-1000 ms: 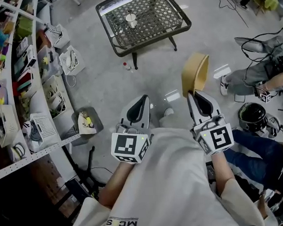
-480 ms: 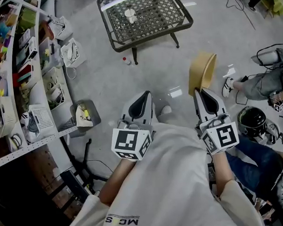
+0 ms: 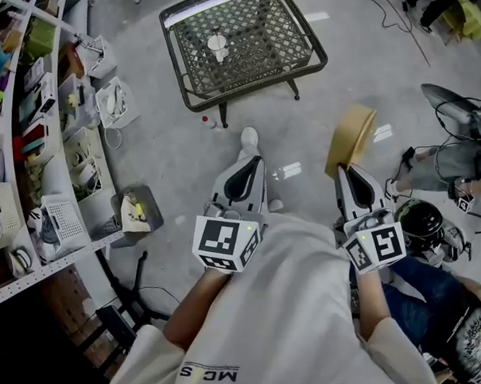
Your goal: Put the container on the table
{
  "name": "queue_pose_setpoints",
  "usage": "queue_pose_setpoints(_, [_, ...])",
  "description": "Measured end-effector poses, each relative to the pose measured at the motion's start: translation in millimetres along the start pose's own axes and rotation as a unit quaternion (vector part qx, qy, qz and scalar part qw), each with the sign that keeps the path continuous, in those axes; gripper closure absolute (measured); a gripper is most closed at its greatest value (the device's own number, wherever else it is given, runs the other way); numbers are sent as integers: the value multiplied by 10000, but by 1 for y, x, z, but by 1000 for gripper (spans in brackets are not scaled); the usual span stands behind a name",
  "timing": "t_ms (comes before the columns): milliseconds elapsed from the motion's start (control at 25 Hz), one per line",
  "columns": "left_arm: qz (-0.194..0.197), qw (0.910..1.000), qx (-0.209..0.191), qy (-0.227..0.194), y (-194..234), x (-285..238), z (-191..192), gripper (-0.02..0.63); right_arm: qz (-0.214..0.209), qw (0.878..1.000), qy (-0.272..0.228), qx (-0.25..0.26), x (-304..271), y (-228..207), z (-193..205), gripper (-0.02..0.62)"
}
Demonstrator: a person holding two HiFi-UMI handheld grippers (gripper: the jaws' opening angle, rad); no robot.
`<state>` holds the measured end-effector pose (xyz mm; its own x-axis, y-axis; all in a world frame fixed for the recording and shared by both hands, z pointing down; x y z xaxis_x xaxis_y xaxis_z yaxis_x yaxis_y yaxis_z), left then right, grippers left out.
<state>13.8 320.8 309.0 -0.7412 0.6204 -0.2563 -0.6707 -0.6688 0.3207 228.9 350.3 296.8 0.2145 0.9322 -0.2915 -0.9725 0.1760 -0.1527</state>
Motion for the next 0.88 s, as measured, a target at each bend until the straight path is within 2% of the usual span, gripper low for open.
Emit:
queue_pose_setpoints(160, [61,9999,11,-121,48,-33,-26,583,42,10000,5,65,-57,-1,-19,565])
queue_pose_setpoints(480, [259,9995,58,-154,162,-94,-98,583,237,9994,-97,215,-189,10,-82,565])
queue_pose_setpoints(720, [509,9985,217,-61,220,-133,-124,583,472,9988,-101,17,-267,15,-117,565])
queue_pose_setpoints(880, [435,9986,264,-116,255,-147,-138,583,390,9988,-208,207,-305,34,-130,565])
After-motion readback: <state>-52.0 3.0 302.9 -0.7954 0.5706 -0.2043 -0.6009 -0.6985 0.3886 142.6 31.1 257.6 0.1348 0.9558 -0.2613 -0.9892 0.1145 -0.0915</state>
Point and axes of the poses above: the fingertips, and each gripper's own axes: x backward along the fingers, y to its left, z out of its underside, the point moved 6 cm from there along x, backward along the fingers, and after that the axes turned 14 degrees about z, right-handed, at the moved point
